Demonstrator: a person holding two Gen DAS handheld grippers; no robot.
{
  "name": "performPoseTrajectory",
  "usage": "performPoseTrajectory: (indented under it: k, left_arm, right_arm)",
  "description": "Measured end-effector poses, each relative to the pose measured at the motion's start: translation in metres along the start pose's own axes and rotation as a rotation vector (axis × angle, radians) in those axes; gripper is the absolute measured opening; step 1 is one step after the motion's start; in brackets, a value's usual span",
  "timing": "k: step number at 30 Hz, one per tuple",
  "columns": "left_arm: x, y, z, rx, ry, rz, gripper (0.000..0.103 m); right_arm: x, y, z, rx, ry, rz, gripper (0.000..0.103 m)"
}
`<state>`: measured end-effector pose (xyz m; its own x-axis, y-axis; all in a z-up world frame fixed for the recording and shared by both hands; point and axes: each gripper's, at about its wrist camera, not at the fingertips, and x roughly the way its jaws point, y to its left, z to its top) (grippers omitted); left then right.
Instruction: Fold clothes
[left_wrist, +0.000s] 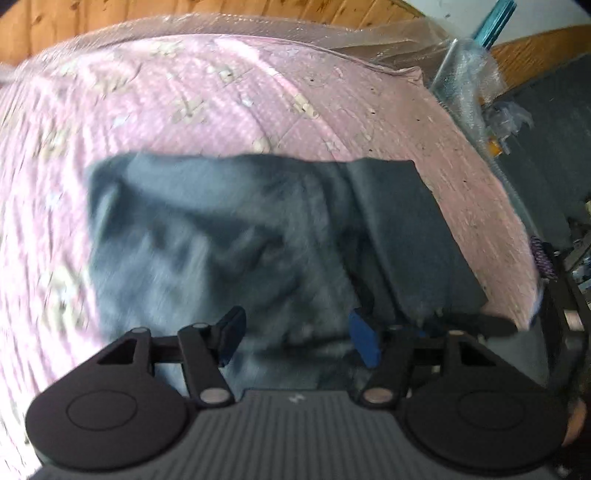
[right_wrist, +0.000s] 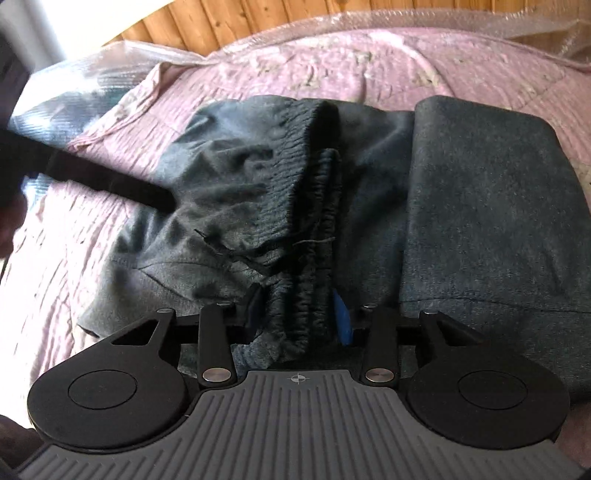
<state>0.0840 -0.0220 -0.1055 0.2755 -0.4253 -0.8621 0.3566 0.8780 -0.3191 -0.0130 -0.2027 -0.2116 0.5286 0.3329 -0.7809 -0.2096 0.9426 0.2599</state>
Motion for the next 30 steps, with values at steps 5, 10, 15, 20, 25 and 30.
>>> performPoseTrajectory:
  k: [5, 10, 15, 20, 25, 30]
  left_arm:
    - [0.01, -0.034, 0.031, 0.039, -0.021, 0.02, 0.069]
    - [0.047, -0.095, 0.069, 0.064, -0.008, -0.02, 0.08]
    - [0.094, -0.173, 0.107, 0.166, 0.053, -0.01, 0.08]
    - [0.114, -0.211, 0.105, 0.304, 0.151, 0.056, 0.079]
    - [0.09, -0.191, 0.085, 0.332, 0.12, 0.122, 0.014]
    - [-0.02, -0.102, 0.076, 0.113, -0.09, -0.058, 0.013]
  right_arm:
    - [-0.055, -0.045, 0.011, 0.149, -0.129, 0.003, 0.068]
    - [-0.087, -0.132, -0.01, 0.255, -0.185, -0.244, 0.087]
    - [-0.08, -0.151, -0.015, 0.145, -0.065, -0.128, 0.028]
    - [-0.109, -0.084, -0.006, -0.204, -0.186, -0.172, 0.024]
    - [-0.115, -0.047, -0.002, -0.284, -0.25, -0.129, 0.023]
    - [-0.141, -0.041, 0.02, -0.145, -0.377, 0.064, 0.059]
